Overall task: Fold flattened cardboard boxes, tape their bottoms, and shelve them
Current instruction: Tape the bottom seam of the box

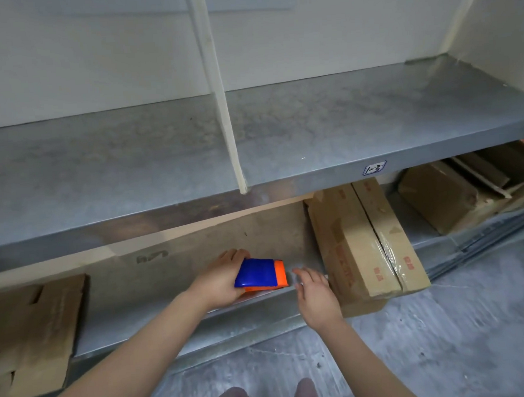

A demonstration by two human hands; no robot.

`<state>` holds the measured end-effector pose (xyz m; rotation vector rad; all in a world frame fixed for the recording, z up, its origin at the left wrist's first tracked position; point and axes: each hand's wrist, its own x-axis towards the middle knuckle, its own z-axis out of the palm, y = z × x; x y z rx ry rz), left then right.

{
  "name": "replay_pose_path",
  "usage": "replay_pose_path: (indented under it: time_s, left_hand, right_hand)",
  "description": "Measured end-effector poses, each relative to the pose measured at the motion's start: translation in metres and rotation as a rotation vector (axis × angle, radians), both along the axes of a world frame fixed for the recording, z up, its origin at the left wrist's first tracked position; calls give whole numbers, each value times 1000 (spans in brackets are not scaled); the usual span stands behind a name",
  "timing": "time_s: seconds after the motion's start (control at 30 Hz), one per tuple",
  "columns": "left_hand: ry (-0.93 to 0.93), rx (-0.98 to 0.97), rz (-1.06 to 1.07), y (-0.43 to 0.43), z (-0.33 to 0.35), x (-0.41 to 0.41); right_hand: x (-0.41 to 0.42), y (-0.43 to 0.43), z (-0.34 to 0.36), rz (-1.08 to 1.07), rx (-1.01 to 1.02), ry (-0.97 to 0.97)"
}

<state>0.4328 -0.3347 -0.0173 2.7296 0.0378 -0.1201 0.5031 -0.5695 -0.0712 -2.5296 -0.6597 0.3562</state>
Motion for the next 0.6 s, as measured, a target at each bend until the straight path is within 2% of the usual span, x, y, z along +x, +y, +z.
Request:
replay_pose_path:
  time_s: [0.17,0.33,0.6]
  left_hand:
    - [-18,10,-28,-2,2,-3]
    - [-47,48,-30,-3,1,-7]
    - [-60,-1,-2,1,-5,-11]
  right_hand:
    - [6,7,-5,-62,103,69]
    - [14,10,-11,-30,39,61]
    - [33,22,-10,61,-25,79]
